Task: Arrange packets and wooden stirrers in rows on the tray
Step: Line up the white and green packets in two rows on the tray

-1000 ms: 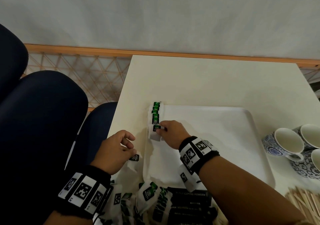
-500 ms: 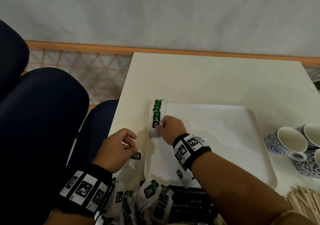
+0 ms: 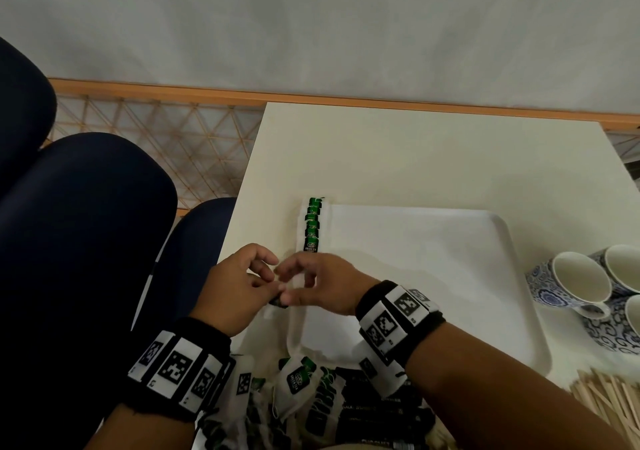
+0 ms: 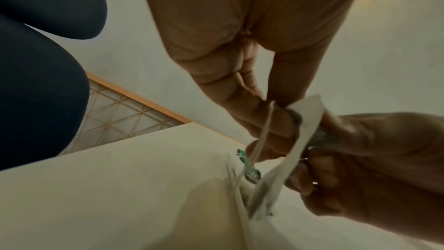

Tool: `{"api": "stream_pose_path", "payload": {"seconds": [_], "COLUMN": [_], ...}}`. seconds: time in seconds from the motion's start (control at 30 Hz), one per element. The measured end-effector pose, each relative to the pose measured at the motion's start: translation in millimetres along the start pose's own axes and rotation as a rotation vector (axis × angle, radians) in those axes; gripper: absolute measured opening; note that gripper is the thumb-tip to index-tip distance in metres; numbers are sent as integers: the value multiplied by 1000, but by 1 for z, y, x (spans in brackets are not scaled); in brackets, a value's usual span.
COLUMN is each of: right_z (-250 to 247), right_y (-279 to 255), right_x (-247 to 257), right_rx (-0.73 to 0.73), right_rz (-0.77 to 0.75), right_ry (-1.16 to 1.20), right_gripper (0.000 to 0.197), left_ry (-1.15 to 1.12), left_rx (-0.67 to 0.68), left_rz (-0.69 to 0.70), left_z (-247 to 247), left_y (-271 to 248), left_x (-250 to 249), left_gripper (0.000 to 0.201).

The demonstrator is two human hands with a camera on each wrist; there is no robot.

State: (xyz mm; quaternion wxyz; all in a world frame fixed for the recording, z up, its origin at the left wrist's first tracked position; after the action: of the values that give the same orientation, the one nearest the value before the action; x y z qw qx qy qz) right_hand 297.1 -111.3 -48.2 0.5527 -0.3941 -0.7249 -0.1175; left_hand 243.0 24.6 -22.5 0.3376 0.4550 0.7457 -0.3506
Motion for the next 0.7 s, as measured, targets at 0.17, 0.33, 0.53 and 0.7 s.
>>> {"api": "stream_pose_path", "payload": {"seconds": [0.17,0.33,0.53,0.7], "right_z": [0,-19,-24,-22], "right_y": [-7,-3,5,9], "right_x": [-9,-33,-52,-52], "right_rx": [-42,-301,-465,-508], "right_rz": [-10,114,280,323], "right_ry": [-106,-224,-91,-141], "right_gripper": [11,20,22,33], "left_ry": [13,-31,-20,14], "left_rx": [-3,-78,-80,-56], "left_rz": [25,-14,-32,-45], "left_z": [6,0,-2,-1], "left_y": [-1,2,5,4], "left_x": [-5,3,6,7], "left_gripper": [30,19,16,15]}}
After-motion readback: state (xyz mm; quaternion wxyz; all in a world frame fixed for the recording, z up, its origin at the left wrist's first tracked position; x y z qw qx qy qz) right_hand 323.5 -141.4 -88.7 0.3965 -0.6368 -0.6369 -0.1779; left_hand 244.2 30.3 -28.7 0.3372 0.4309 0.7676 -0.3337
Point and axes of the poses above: each hand's wrist, its own y-axis towards the middle knuckle, its own z-axis out of the palm, x = y × z, the point moved 6 cm from there along y, towards the middle knuckle, and after that the axes turned 7 degrees about -x, right-handed, at the moved point
